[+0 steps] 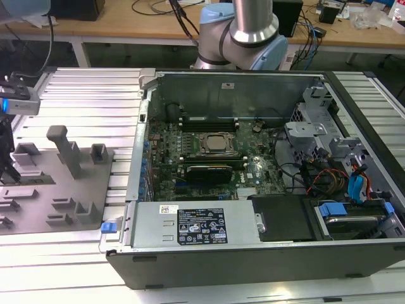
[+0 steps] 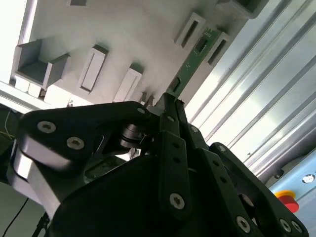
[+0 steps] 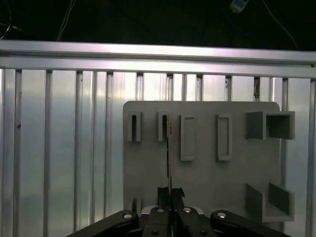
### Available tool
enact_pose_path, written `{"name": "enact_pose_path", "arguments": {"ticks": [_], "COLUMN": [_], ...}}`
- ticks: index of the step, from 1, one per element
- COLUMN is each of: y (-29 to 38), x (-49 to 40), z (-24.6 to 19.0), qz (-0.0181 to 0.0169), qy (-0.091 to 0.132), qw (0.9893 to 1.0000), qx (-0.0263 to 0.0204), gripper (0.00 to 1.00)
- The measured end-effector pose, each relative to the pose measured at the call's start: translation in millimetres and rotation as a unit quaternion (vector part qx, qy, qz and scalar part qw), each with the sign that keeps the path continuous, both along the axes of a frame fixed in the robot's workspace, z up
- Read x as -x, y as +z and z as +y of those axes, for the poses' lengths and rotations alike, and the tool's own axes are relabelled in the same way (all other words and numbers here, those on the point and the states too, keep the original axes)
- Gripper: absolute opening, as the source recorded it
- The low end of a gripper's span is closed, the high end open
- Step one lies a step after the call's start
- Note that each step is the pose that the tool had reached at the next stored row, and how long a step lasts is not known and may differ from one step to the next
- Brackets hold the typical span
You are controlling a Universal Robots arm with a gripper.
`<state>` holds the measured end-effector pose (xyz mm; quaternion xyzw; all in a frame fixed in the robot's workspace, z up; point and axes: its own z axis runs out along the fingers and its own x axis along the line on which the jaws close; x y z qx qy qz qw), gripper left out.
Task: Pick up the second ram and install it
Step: 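Pick up the second ram and move it above second insertion slot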
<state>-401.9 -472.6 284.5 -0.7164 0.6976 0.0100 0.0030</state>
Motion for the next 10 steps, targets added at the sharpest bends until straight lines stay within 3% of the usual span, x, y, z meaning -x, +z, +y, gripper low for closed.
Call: {"name": "enact_pose_path", "arguments": {"ticks": [3, 6, 10], "y": [12.0, 36.7, 49.6], "x": [0.0, 0.0, 0.0], "z": [0.0, 0.0, 1.4], "qz": [0.0, 0.0, 0.0], "qy": [0.0, 0.0, 0.0], "qw": [1.0, 1.0, 1.0], "qx": [0.0, 0.0, 0.0], "gripper": [0.13, 0.13, 0.13]}}
